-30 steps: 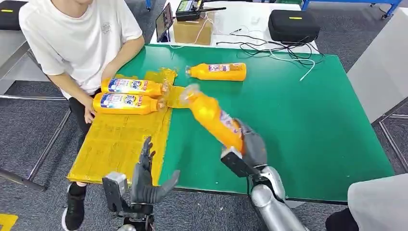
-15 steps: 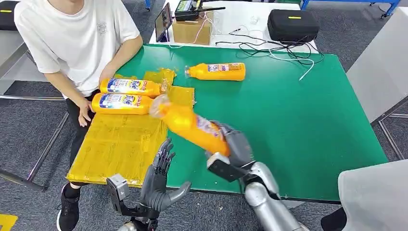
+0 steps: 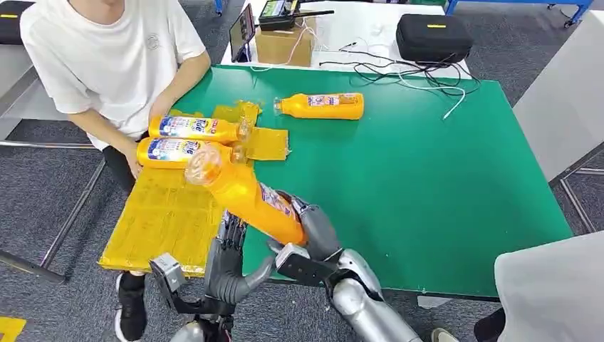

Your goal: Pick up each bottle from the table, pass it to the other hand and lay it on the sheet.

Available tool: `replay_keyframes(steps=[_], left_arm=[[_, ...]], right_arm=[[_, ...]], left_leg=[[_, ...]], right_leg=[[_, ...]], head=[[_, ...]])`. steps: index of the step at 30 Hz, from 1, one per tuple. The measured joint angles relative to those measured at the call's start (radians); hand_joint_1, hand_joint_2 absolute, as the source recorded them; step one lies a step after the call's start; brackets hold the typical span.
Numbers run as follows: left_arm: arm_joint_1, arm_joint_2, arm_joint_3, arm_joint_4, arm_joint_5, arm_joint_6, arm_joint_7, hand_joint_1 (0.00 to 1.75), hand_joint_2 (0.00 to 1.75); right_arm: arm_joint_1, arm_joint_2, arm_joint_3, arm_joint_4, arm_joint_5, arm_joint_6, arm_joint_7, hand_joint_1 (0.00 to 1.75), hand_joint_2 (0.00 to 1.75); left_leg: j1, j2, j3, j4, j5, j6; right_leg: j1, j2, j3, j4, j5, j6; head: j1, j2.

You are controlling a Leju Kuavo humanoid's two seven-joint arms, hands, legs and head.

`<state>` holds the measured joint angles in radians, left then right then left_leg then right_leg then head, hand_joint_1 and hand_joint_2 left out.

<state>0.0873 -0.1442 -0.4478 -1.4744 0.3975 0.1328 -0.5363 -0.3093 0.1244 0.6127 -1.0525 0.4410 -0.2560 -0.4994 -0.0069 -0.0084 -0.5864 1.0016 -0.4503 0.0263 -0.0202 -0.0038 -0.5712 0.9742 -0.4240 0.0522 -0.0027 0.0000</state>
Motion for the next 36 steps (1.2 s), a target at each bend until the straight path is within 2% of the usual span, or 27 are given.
replay_keyframes(steps=[7,14,15,21,30,31,32,33,36], left_arm=[[-0.022,-0.015,0.022,0.003,0.061,0.000,0.024,0.00,1.75],[-0.016,-0.015,0.044,-0.018,0.147,-0.037,0.044,0.00,1.75],[-0.012,-0.015,0.051,-0.020,0.159,-0.045,0.051,0.24,1.75],[0.025,-0.031,0.091,-0.042,0.203,-0.092,0.094,0.24,1.75],[0.043,-0.038,0.111,-0.051,0.206,-0.099,0.098,0.24,1.75],[0.045,-0.039,0.111,-0.052,0.206,-0.099,0.098,1.75,1.75],[0.047,-0.039,0.112,-0.052,0.207,-0.099,0.098,1.75,1.75],[0.047,-0.039,0.112,-0.052,0.208,-0.099,0.098,1.75,1.75],[0.048,-0.039,0.114,-0.053,0.214,-0.113,0.098,1.75,1.75]], right_arm=[[0.018,0.011,0.068,0.017,-0.015,-0.001,-0.027,1.75,1.75],[0.003,0.008,0.115,0.028,-0.011,0.047,-0.025,1.75,1.75],[-0.005,0.006,0.123,0.033,-0.002,0.054,-0.023,1.75,1.75],[-0.066,-0.016,0.196,0.080,0.043,0.085,-0.020,1.75,1.75],[-0.084,-0.016,0.218,0.095,0.045,0.092,-0.020,1.75,1.75],[-0.085,-0.016,0.219,0.095,0.045,0.092,-0.020,1.75,1.75],[-0.087,-0.016,0.221,0.097,0.045,0.092,-0.020,0.26,1.75],[-0.088,-0.016,0.223,0.098,0.045,0.092,-0.020,0.00,1.75],[-0.088,-0.016,0.226,0.102,0.045,0.092,-0.018,0.00,1.75]], left_leg=[[0.000,0.000,-0.001,0.000,0.000,0.000],[0.000,0.000,-0.001,0.000,0.000,0.000],[0.000,0.000,-0.001,0.000,0.000,0.000],[0.000,0.002,-0.001,0.000,0.000,0.000],[0.000,0.003,-0.001,0.000,0.000,0.000],[0.000,0.003,-0.001,0.000,0.000,0.000],[0.000,0.003,-0.001,0.000,0.000,0.000],[0.000,0.003,-0.001,0.000,0.000,0.000],[0.000,0.003,-0.001,0.000,0.000,0.000]], right_leg=[[0.000,0.000,0.000,0.000,0.000,0.000],[0.000,0.000,-0.001,0.000,0.000,0.000],[0.000,0.000,-0.001,0.000,0.000,0.000],[0.000,0.002,-0.002,0.000,0.000,0.000],[0.000,0.003,-0.003,0.000,0.000,0.000],[0.000,0.003,-0.003,0.000,0.000,0.000],[0.000,0.003,-0.003,0.000,0.000,0.000],[0.000,0.003,-0.003,0.000,0.000,0.000],[0.000,0.003,-0.002,0.000,0.000,0.000]], head=[[0.000,0.000],[0.000,0.000],[0.000,0.000],[0.000,0.000],[0.000,0.000],[0.000,0.000],[0.000,0.000],[0.000,0.000],[0.000,0.000]])
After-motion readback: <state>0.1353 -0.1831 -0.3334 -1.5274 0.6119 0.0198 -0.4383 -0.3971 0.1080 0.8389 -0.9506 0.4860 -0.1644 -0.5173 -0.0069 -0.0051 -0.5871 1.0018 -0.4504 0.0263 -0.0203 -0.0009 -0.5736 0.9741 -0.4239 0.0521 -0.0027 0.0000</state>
